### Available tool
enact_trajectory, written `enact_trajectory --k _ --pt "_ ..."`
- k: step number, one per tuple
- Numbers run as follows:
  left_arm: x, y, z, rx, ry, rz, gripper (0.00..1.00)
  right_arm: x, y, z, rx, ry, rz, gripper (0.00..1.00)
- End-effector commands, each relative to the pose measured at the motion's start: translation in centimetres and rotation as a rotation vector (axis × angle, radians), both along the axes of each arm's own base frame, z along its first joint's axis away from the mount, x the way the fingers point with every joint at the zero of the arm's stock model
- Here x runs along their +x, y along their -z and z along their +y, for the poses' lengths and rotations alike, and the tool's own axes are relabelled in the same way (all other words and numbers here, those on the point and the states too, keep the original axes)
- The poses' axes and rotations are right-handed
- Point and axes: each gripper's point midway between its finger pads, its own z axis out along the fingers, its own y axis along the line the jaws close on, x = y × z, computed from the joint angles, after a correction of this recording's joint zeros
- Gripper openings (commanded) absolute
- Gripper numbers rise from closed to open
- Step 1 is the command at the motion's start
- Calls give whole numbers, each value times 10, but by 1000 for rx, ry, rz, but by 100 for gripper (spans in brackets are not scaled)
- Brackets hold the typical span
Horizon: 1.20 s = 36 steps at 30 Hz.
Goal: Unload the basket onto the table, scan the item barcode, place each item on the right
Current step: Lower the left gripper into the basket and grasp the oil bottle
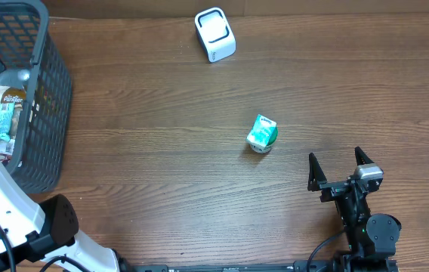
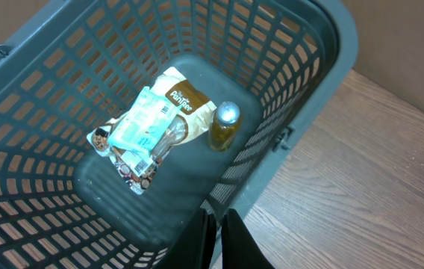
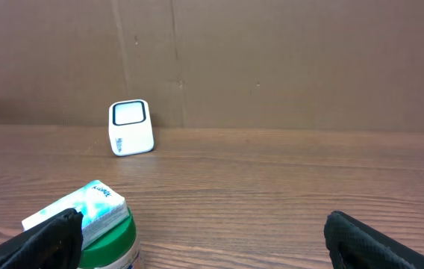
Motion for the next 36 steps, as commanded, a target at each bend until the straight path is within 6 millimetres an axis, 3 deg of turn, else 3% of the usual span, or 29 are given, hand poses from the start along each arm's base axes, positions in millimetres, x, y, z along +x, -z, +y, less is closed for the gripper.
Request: enact_trajectory --k 1,7,16,17,20,22,23,24,30,36 --pt "8 10 12 -15 -37 11 7 0 2 -2 5 8 -1 100" --pt "16 27 37 -34 -94 34 7 0 2 -2 5 8 -1 100" --pt "34 88 76 -113 -152 151 8 0 2 -2 5 8 -1 100" --pt "37 96 80 -113 -146 168 11 0 2 -2 5 8 -1 100" --pt "57 121 86 -142 -11 187 31 0 2 -2 5 8 -1 100" --pt "68 130 84 -170 83 177 48 0 2 -2 5 8 -1 100" --pt "74 135 83 -181 137 166 63 0 2 -2 5 8 -1 100" --pt "79 139 83 -185 168 164 69 0 2 -2 5 8 -1 100" --pt "94 159 78 -210 294 162 74 0 2 -2 5 8 -1 100" --pt "106 196 75 -265 375 198 74 0 2 -2 5 8 -1 100"
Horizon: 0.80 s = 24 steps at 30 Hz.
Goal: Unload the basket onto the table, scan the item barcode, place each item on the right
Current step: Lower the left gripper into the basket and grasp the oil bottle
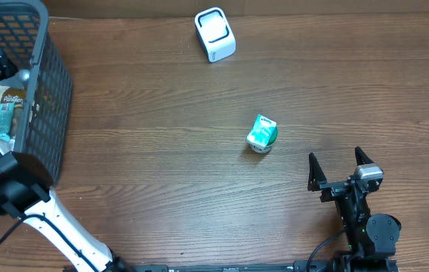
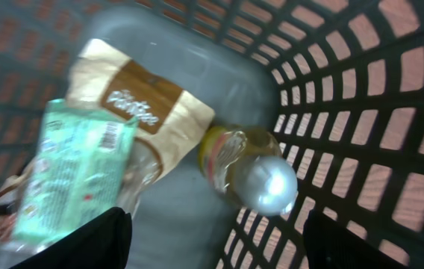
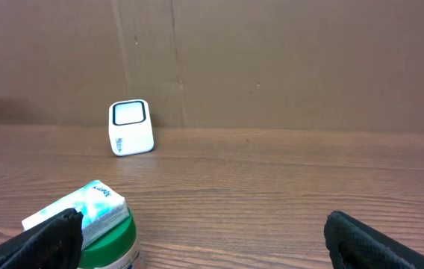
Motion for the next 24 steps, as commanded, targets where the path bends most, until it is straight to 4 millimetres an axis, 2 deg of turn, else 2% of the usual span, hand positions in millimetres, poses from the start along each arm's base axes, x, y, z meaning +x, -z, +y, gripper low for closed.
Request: enact_trajectory --k 1,11,18,22,24 --pt "13 28 -8 -62 119 0 74 0 2 -2 5 9 -1 100" --pt "23 63 -9 -104 172 27 75 0 2 -2 5 9 -1 100" --pt "28 86 -14 -131 184 64 69 0 2 -2 5 9 -1 100" --pt "33 91 -19 -129 195 66 61 0 2 -2 4 9 -1 100" --pt "34 92 -19 -117 197 71 61 0 2 -2 5 9 -1 100"
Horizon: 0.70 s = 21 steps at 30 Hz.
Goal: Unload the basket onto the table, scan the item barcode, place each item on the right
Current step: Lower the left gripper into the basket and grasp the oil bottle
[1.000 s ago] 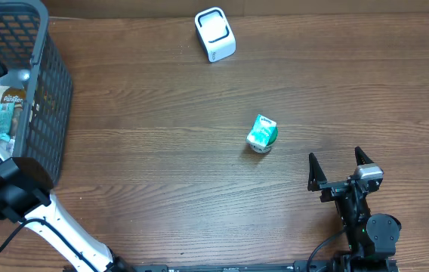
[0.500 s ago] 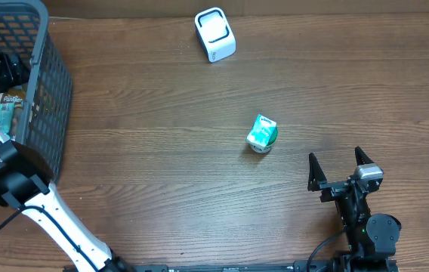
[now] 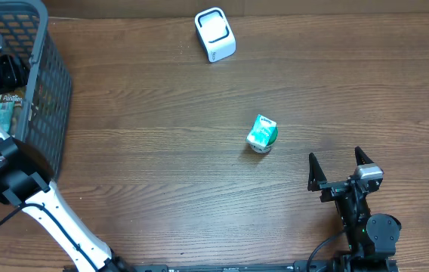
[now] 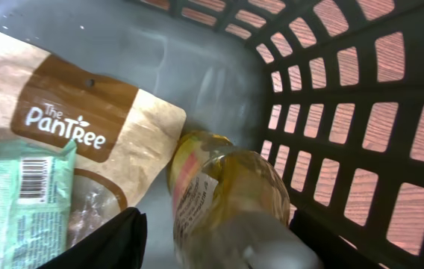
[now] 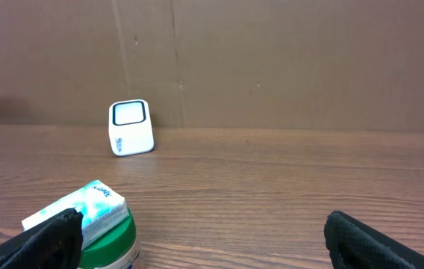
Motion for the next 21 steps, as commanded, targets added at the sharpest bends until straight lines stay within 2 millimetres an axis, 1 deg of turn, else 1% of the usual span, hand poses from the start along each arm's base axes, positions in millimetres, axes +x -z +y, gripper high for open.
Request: enact_trajectory --k 1,7,10,12,14,16,19,21 --pt "9 24 -8 -11 42 30 61 0 2 -2 5 9 -1 100" --pt "7 26 -7 -2 33 44 61 0 2 -2 5 9 -1 100" --pt "6 26 -7 -1 29 49 53 0 2 -2 5 9 -1 100" --pt "5 27 -6 4 23 57 43 0 2 -2 5 9 -1 100" --pt "4 27 -5 3 11 63 38 0 2 -2 5 9 -1 100" --pt "4 27 -5 2 -2 65 35 0 2 -2 5 9 -1 100" --pt "5 19 -3 9 -19 50 29 0 2 -2 5 9 -1 100" --pt "8 6 -1 23 -36 23 26 0 2 -2 5 9 -1 100"
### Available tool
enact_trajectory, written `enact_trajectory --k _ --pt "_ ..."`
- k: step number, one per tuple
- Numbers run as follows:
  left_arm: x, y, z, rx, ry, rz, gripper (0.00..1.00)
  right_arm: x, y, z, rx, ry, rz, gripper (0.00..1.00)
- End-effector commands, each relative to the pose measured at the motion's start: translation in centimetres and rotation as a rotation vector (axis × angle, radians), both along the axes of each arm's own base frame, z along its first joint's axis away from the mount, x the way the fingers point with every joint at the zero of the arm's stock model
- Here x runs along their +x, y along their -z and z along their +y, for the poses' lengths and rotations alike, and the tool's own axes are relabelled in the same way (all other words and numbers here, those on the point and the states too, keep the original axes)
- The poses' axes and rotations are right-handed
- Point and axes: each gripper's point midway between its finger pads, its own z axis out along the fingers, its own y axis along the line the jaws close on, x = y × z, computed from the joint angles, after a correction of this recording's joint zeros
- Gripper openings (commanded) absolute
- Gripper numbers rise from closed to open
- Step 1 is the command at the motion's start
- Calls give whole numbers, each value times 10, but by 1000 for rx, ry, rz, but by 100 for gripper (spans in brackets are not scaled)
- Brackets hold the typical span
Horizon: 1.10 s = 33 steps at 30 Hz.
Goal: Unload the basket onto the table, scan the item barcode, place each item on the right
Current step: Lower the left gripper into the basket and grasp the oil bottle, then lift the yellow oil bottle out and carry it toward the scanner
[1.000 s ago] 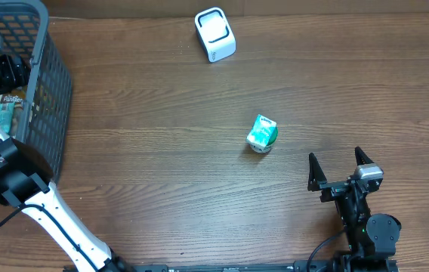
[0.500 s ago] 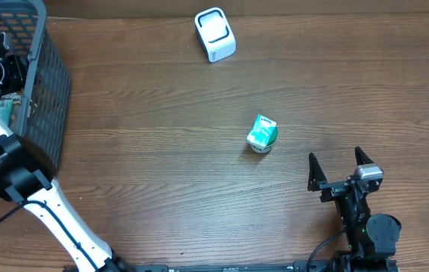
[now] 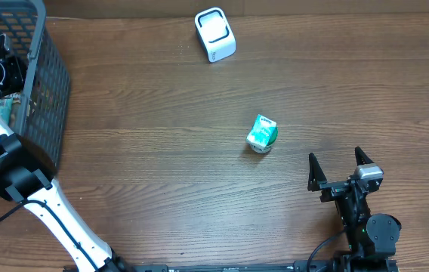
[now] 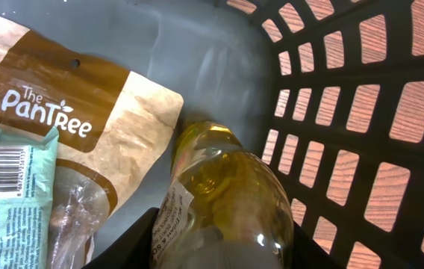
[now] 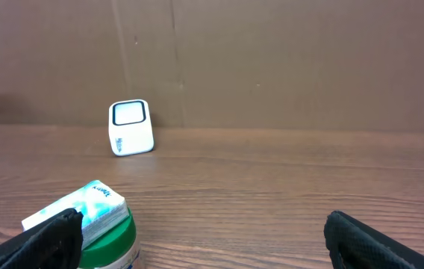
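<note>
My left gripper [image 4: 225, 246] is down inside the grey basket [image 3: 46, 98], its fingers [image 4: 122, 245] pressed against both sides of a bottle of yellow liquid [image 4: 227, 172] lying on the basket floor. In the overhead view the left gripper [image 3: 1, 64] is in the basket's far part. The white scanner [image 3: 214, 34] stands at the table's far edge and also shows as the scanner [image 5: 131, 128] in the right wrist view. My right gripper [image 3: 341, 172] rests open at the near right, nothing between its fingers.
A brown PanTree bag [image 4: 70, 112] and a teal packet with a barcode [image 4: 10, 187] lie beside the bottle. A green-lidded tub with a teal pack on top [image 3: 261, 134] stands mid-table, left of the right gripper [image 5: 212, 243].
The left gripper has come lower and closer round the bottle, and its left finger has come inward against the bottle's side. The right arm has not moved.
The left gripper hung shut above the basket. Then it was open inside the basket, over the bottle's cap. Then its fingers straddled the bottle, and now they press on it. The right arm, tub and scanner stayed put.
</note>
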Motion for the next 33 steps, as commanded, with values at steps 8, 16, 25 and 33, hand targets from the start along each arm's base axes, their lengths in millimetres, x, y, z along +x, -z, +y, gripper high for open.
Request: enact_trajectory --k 8,16,25,33 --pt "2 -128 20 176 -228 -246 23 0 2 -2 5 8 0 100" --pt "-33 -246 -11 180 -361 -490 20 0 2 -2 5 8 0 100" --pt "-68 -319 -81 75 -250 -661 18 0 2 -2 5 8 0 100" --pt "-78 -334 -161 19 -85 -670 19 0 2 -2 5 8 0 100"
